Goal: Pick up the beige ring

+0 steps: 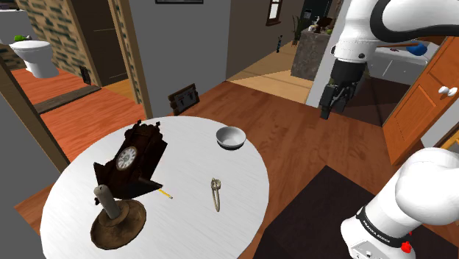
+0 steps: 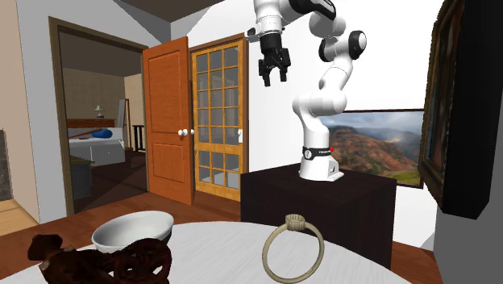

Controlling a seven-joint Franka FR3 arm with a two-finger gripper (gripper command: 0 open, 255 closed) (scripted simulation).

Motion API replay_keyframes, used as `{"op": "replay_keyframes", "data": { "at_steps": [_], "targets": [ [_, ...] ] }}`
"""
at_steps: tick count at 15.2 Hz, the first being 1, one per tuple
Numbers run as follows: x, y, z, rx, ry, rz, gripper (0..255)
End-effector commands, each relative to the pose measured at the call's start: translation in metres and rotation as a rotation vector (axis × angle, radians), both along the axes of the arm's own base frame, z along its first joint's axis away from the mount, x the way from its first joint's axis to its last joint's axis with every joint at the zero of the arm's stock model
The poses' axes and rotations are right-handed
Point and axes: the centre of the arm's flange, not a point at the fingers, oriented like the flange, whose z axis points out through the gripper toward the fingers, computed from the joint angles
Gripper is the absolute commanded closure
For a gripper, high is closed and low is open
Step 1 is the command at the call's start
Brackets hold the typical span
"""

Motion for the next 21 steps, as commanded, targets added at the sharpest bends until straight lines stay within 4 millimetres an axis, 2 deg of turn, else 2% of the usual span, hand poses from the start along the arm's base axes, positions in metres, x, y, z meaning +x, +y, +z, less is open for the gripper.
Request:
{"op": "replay_keyframes", "data": {
  "at_steps": [1,21],
  "targets": [
    [0.0,0.0,0.0,0.0,0.0,0.0,0],
    [0.095,0.174,-0.173,-0.035,-0.065,-0.052,0]
  ]
}}
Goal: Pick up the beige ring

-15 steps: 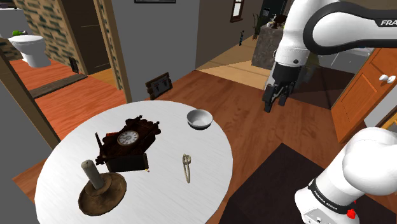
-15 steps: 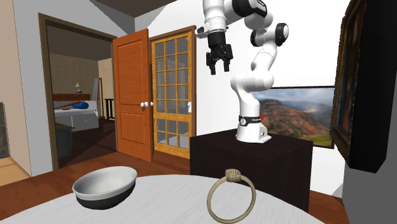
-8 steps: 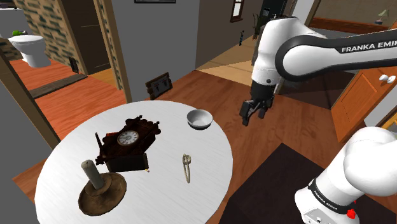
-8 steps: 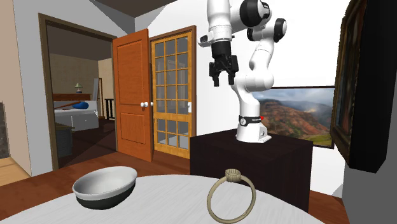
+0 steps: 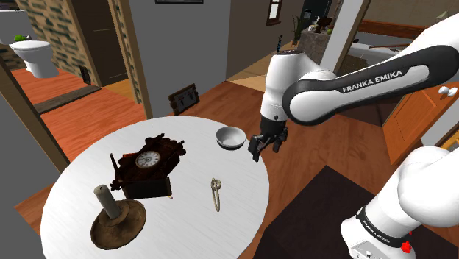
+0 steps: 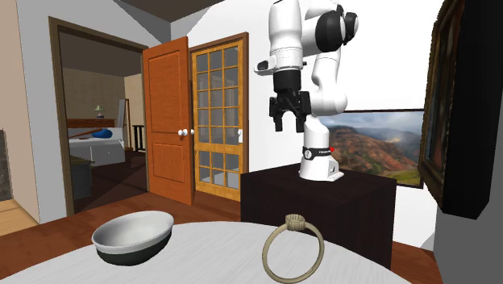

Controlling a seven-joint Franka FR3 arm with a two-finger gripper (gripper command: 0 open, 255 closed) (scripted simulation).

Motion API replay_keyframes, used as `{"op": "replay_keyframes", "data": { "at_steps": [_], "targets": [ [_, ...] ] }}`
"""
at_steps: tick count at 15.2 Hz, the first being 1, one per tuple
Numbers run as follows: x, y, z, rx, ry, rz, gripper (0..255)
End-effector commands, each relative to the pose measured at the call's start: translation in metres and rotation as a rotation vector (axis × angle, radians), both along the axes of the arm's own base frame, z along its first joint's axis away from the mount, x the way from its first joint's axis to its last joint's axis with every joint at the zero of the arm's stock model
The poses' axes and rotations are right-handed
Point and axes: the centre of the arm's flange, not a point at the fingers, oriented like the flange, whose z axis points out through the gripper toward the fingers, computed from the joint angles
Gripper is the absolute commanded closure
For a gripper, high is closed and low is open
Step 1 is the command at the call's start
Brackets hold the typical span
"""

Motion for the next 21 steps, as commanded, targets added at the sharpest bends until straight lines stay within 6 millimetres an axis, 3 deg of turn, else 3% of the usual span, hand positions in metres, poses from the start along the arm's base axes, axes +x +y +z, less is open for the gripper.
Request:
{"op": "replay_keyframes", "data": {
  "at_steps": [1,15,21],
  "targets": [
    [0.012,0.018,-0.019,-0.001,-0.009,-0.006,0],
    [0.09,0.132,-0.138,-0.026,-0.054,-0.042,0],
    [0.09,0.132,-0.169,-0.026,-0.054,-0.042,0]
  ]
}}
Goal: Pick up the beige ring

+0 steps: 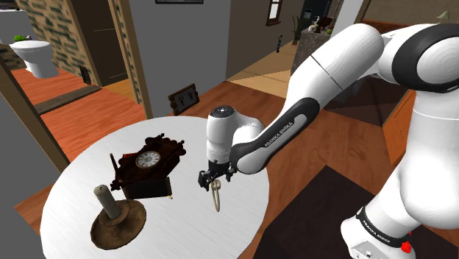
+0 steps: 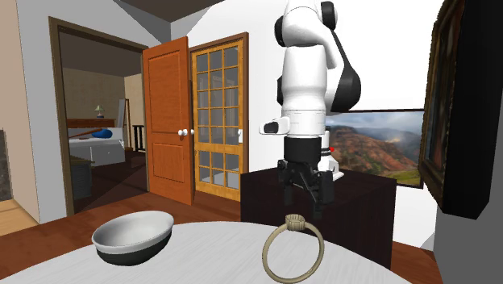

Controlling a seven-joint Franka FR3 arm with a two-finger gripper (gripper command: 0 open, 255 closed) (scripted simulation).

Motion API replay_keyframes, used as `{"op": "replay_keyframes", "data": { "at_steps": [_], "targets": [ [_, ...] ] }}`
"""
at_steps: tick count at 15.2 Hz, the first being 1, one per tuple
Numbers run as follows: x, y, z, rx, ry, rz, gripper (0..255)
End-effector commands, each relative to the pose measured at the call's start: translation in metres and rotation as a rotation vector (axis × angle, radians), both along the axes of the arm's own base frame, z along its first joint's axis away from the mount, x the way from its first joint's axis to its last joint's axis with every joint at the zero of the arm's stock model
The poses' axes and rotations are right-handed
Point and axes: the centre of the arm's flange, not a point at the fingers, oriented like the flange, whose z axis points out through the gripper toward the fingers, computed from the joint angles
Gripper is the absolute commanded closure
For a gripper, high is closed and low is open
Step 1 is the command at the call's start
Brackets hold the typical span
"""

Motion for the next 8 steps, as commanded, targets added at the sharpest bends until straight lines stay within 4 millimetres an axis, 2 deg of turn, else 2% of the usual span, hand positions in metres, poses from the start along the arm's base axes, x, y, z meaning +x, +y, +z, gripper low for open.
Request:
{"op": "replay_keyframes", "data": {
  "at_steps": [1,3,4,8],
  "targets": [
    [-0.0008,0.001,-0.0115,0.0,0.0,0.0,0],
    [-0.0008,0.001,-0.0145,0.0,0.0,0.0,0],
    [-0.0004,0.0008,-0.0143,0.0,0.0,0.0,255],
    [-0.0007,0.0004,-0.014,0.0,0.0,0.0,255]
  ]
}}
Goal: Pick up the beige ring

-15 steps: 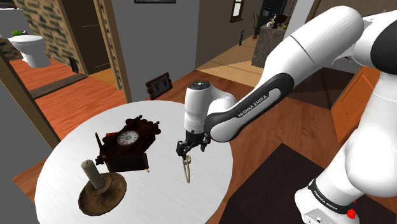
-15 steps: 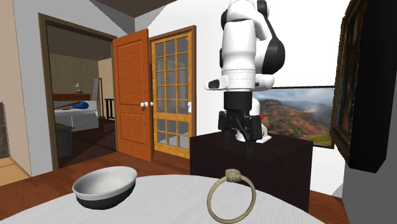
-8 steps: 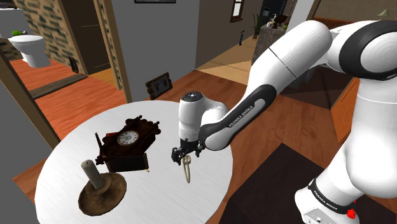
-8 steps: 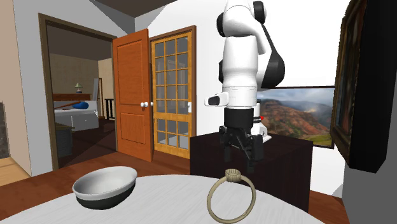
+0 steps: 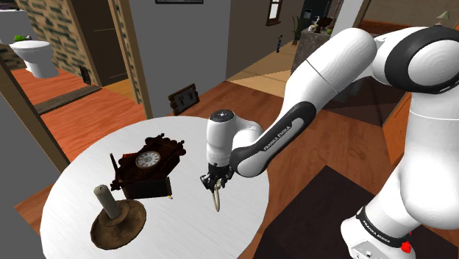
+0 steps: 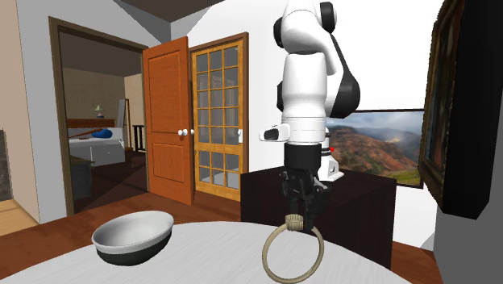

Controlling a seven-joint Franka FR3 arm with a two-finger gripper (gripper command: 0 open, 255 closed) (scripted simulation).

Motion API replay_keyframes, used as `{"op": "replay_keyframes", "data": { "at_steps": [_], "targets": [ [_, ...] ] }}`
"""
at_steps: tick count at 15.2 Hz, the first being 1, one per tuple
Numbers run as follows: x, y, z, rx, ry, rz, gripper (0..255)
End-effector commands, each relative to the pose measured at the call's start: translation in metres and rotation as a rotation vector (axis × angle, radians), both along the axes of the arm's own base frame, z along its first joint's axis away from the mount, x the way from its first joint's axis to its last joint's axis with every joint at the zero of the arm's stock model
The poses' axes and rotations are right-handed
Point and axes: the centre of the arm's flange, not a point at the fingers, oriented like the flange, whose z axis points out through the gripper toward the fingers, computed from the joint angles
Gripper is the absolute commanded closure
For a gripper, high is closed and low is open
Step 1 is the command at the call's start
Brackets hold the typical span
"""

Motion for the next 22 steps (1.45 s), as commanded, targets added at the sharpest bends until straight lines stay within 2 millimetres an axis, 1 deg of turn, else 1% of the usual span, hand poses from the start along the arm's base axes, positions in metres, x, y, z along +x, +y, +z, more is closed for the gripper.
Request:
{"op": "replay_keyframes", "data": {
  "at_steps": [1,5,20,22],
  "targets": [
    [0.0,0.0,0.0,0.0,0.001,0.0,255],
    [0.0,0.001,-0.001,0.0,0.001,0.0,255],
    [0.0,0.001,0.078,0.0,0.001,0.0,255],
    [0.0,0.001,0.079,0.0,0.001,0.0,255]
  ]
}}
